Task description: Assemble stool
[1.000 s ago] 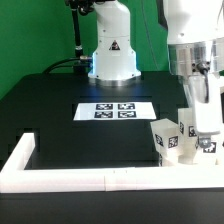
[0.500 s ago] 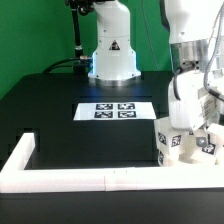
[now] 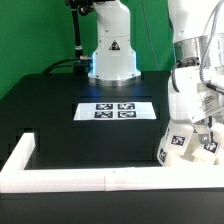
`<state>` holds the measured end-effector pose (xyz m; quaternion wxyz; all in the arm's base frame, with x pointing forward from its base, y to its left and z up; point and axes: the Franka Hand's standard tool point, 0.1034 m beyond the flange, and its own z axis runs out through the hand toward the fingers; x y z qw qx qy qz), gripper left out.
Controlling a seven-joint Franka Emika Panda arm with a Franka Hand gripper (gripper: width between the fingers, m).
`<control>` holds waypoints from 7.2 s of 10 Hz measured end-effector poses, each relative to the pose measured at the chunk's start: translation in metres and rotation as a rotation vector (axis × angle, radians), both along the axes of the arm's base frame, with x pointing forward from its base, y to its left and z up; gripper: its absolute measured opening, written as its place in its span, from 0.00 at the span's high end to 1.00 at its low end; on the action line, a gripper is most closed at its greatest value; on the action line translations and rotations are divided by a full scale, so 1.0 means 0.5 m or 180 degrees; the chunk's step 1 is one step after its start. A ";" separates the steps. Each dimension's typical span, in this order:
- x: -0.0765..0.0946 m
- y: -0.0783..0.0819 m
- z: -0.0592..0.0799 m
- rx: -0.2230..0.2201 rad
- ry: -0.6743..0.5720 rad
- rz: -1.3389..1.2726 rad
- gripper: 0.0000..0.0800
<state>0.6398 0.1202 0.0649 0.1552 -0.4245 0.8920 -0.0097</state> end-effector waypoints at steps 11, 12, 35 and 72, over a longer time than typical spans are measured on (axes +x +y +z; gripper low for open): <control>0.024 0.031 0.097 -0.0173 -0.0240 0.1023 0.19; 0.036 0.035 0.104 -0.0310 -0.0318 0.1406 0.19; 0.022 0.030 0.099 -0.1887 -0.0025 0.8854 0.19; 0.016 -0.089 0.015 -0.1140 0.0515 0.5491 0.57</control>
Offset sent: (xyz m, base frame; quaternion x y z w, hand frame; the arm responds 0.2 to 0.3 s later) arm 0.0000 0.0000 0.0000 0.0000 0.0000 0.0000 1.0000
